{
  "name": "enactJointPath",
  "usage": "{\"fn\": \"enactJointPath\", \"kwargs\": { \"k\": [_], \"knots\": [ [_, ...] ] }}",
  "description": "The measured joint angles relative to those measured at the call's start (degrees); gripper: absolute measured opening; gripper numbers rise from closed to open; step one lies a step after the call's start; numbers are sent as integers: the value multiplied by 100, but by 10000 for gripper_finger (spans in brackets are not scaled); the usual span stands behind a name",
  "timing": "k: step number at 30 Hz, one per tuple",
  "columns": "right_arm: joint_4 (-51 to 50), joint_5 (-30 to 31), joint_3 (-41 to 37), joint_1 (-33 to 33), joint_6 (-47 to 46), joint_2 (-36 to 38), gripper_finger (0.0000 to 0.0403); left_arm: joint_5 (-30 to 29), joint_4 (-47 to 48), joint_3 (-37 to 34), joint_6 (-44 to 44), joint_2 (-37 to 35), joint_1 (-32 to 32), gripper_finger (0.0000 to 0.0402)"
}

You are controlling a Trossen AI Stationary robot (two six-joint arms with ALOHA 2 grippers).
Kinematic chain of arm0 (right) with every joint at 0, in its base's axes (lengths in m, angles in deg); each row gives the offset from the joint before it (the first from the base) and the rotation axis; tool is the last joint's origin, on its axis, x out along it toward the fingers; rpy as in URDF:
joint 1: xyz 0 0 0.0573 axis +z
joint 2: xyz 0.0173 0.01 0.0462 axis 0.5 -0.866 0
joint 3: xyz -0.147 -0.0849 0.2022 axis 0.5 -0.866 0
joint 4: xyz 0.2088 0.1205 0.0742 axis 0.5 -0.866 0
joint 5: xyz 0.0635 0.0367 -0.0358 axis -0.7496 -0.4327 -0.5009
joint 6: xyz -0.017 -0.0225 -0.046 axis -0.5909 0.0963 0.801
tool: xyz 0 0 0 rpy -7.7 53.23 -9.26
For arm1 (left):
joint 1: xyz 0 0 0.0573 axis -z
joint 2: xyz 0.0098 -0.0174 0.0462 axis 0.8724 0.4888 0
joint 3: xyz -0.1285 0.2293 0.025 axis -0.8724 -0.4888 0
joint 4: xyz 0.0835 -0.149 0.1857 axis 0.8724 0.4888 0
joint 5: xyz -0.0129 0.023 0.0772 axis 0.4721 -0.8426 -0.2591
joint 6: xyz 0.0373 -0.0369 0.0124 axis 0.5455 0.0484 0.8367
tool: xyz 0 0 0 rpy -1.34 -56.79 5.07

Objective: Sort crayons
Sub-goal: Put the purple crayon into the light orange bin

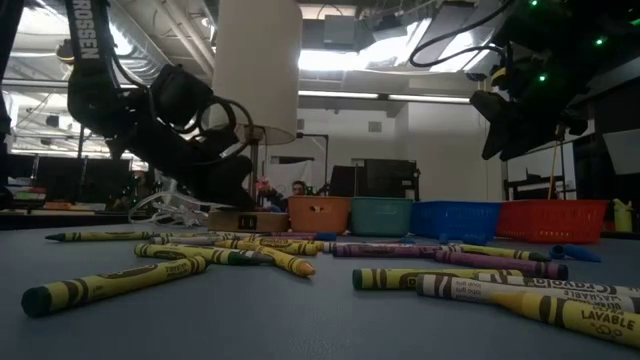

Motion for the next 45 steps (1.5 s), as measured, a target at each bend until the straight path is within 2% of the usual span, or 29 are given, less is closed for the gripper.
{"fn": "enactJointPath", "kwargs": {
  "k": [9, 15, 25, 34, 45],
  "knots": [
    [0, 0, -2, 0, -1, 0, 172, -57, -17, 0, 7, 0, 57, 80],
    [0, 0, 0, 0, 0, 0, 172, -727, -19, 0, 7, 0, 52, 80],
    [-2, 0, -1, 0, 0, 0, 172, -1306, -18, 0, 0, 0, 1, 80],
    [-2, 0, 0, 0, 0, 0, 172, -702, 110, 0, -325, -4, -62, 80],
    [-4, 0, 0, 0, 0, 0, 172, -16, 116, 2, -315, -7, -33, 80]
  ]
}}
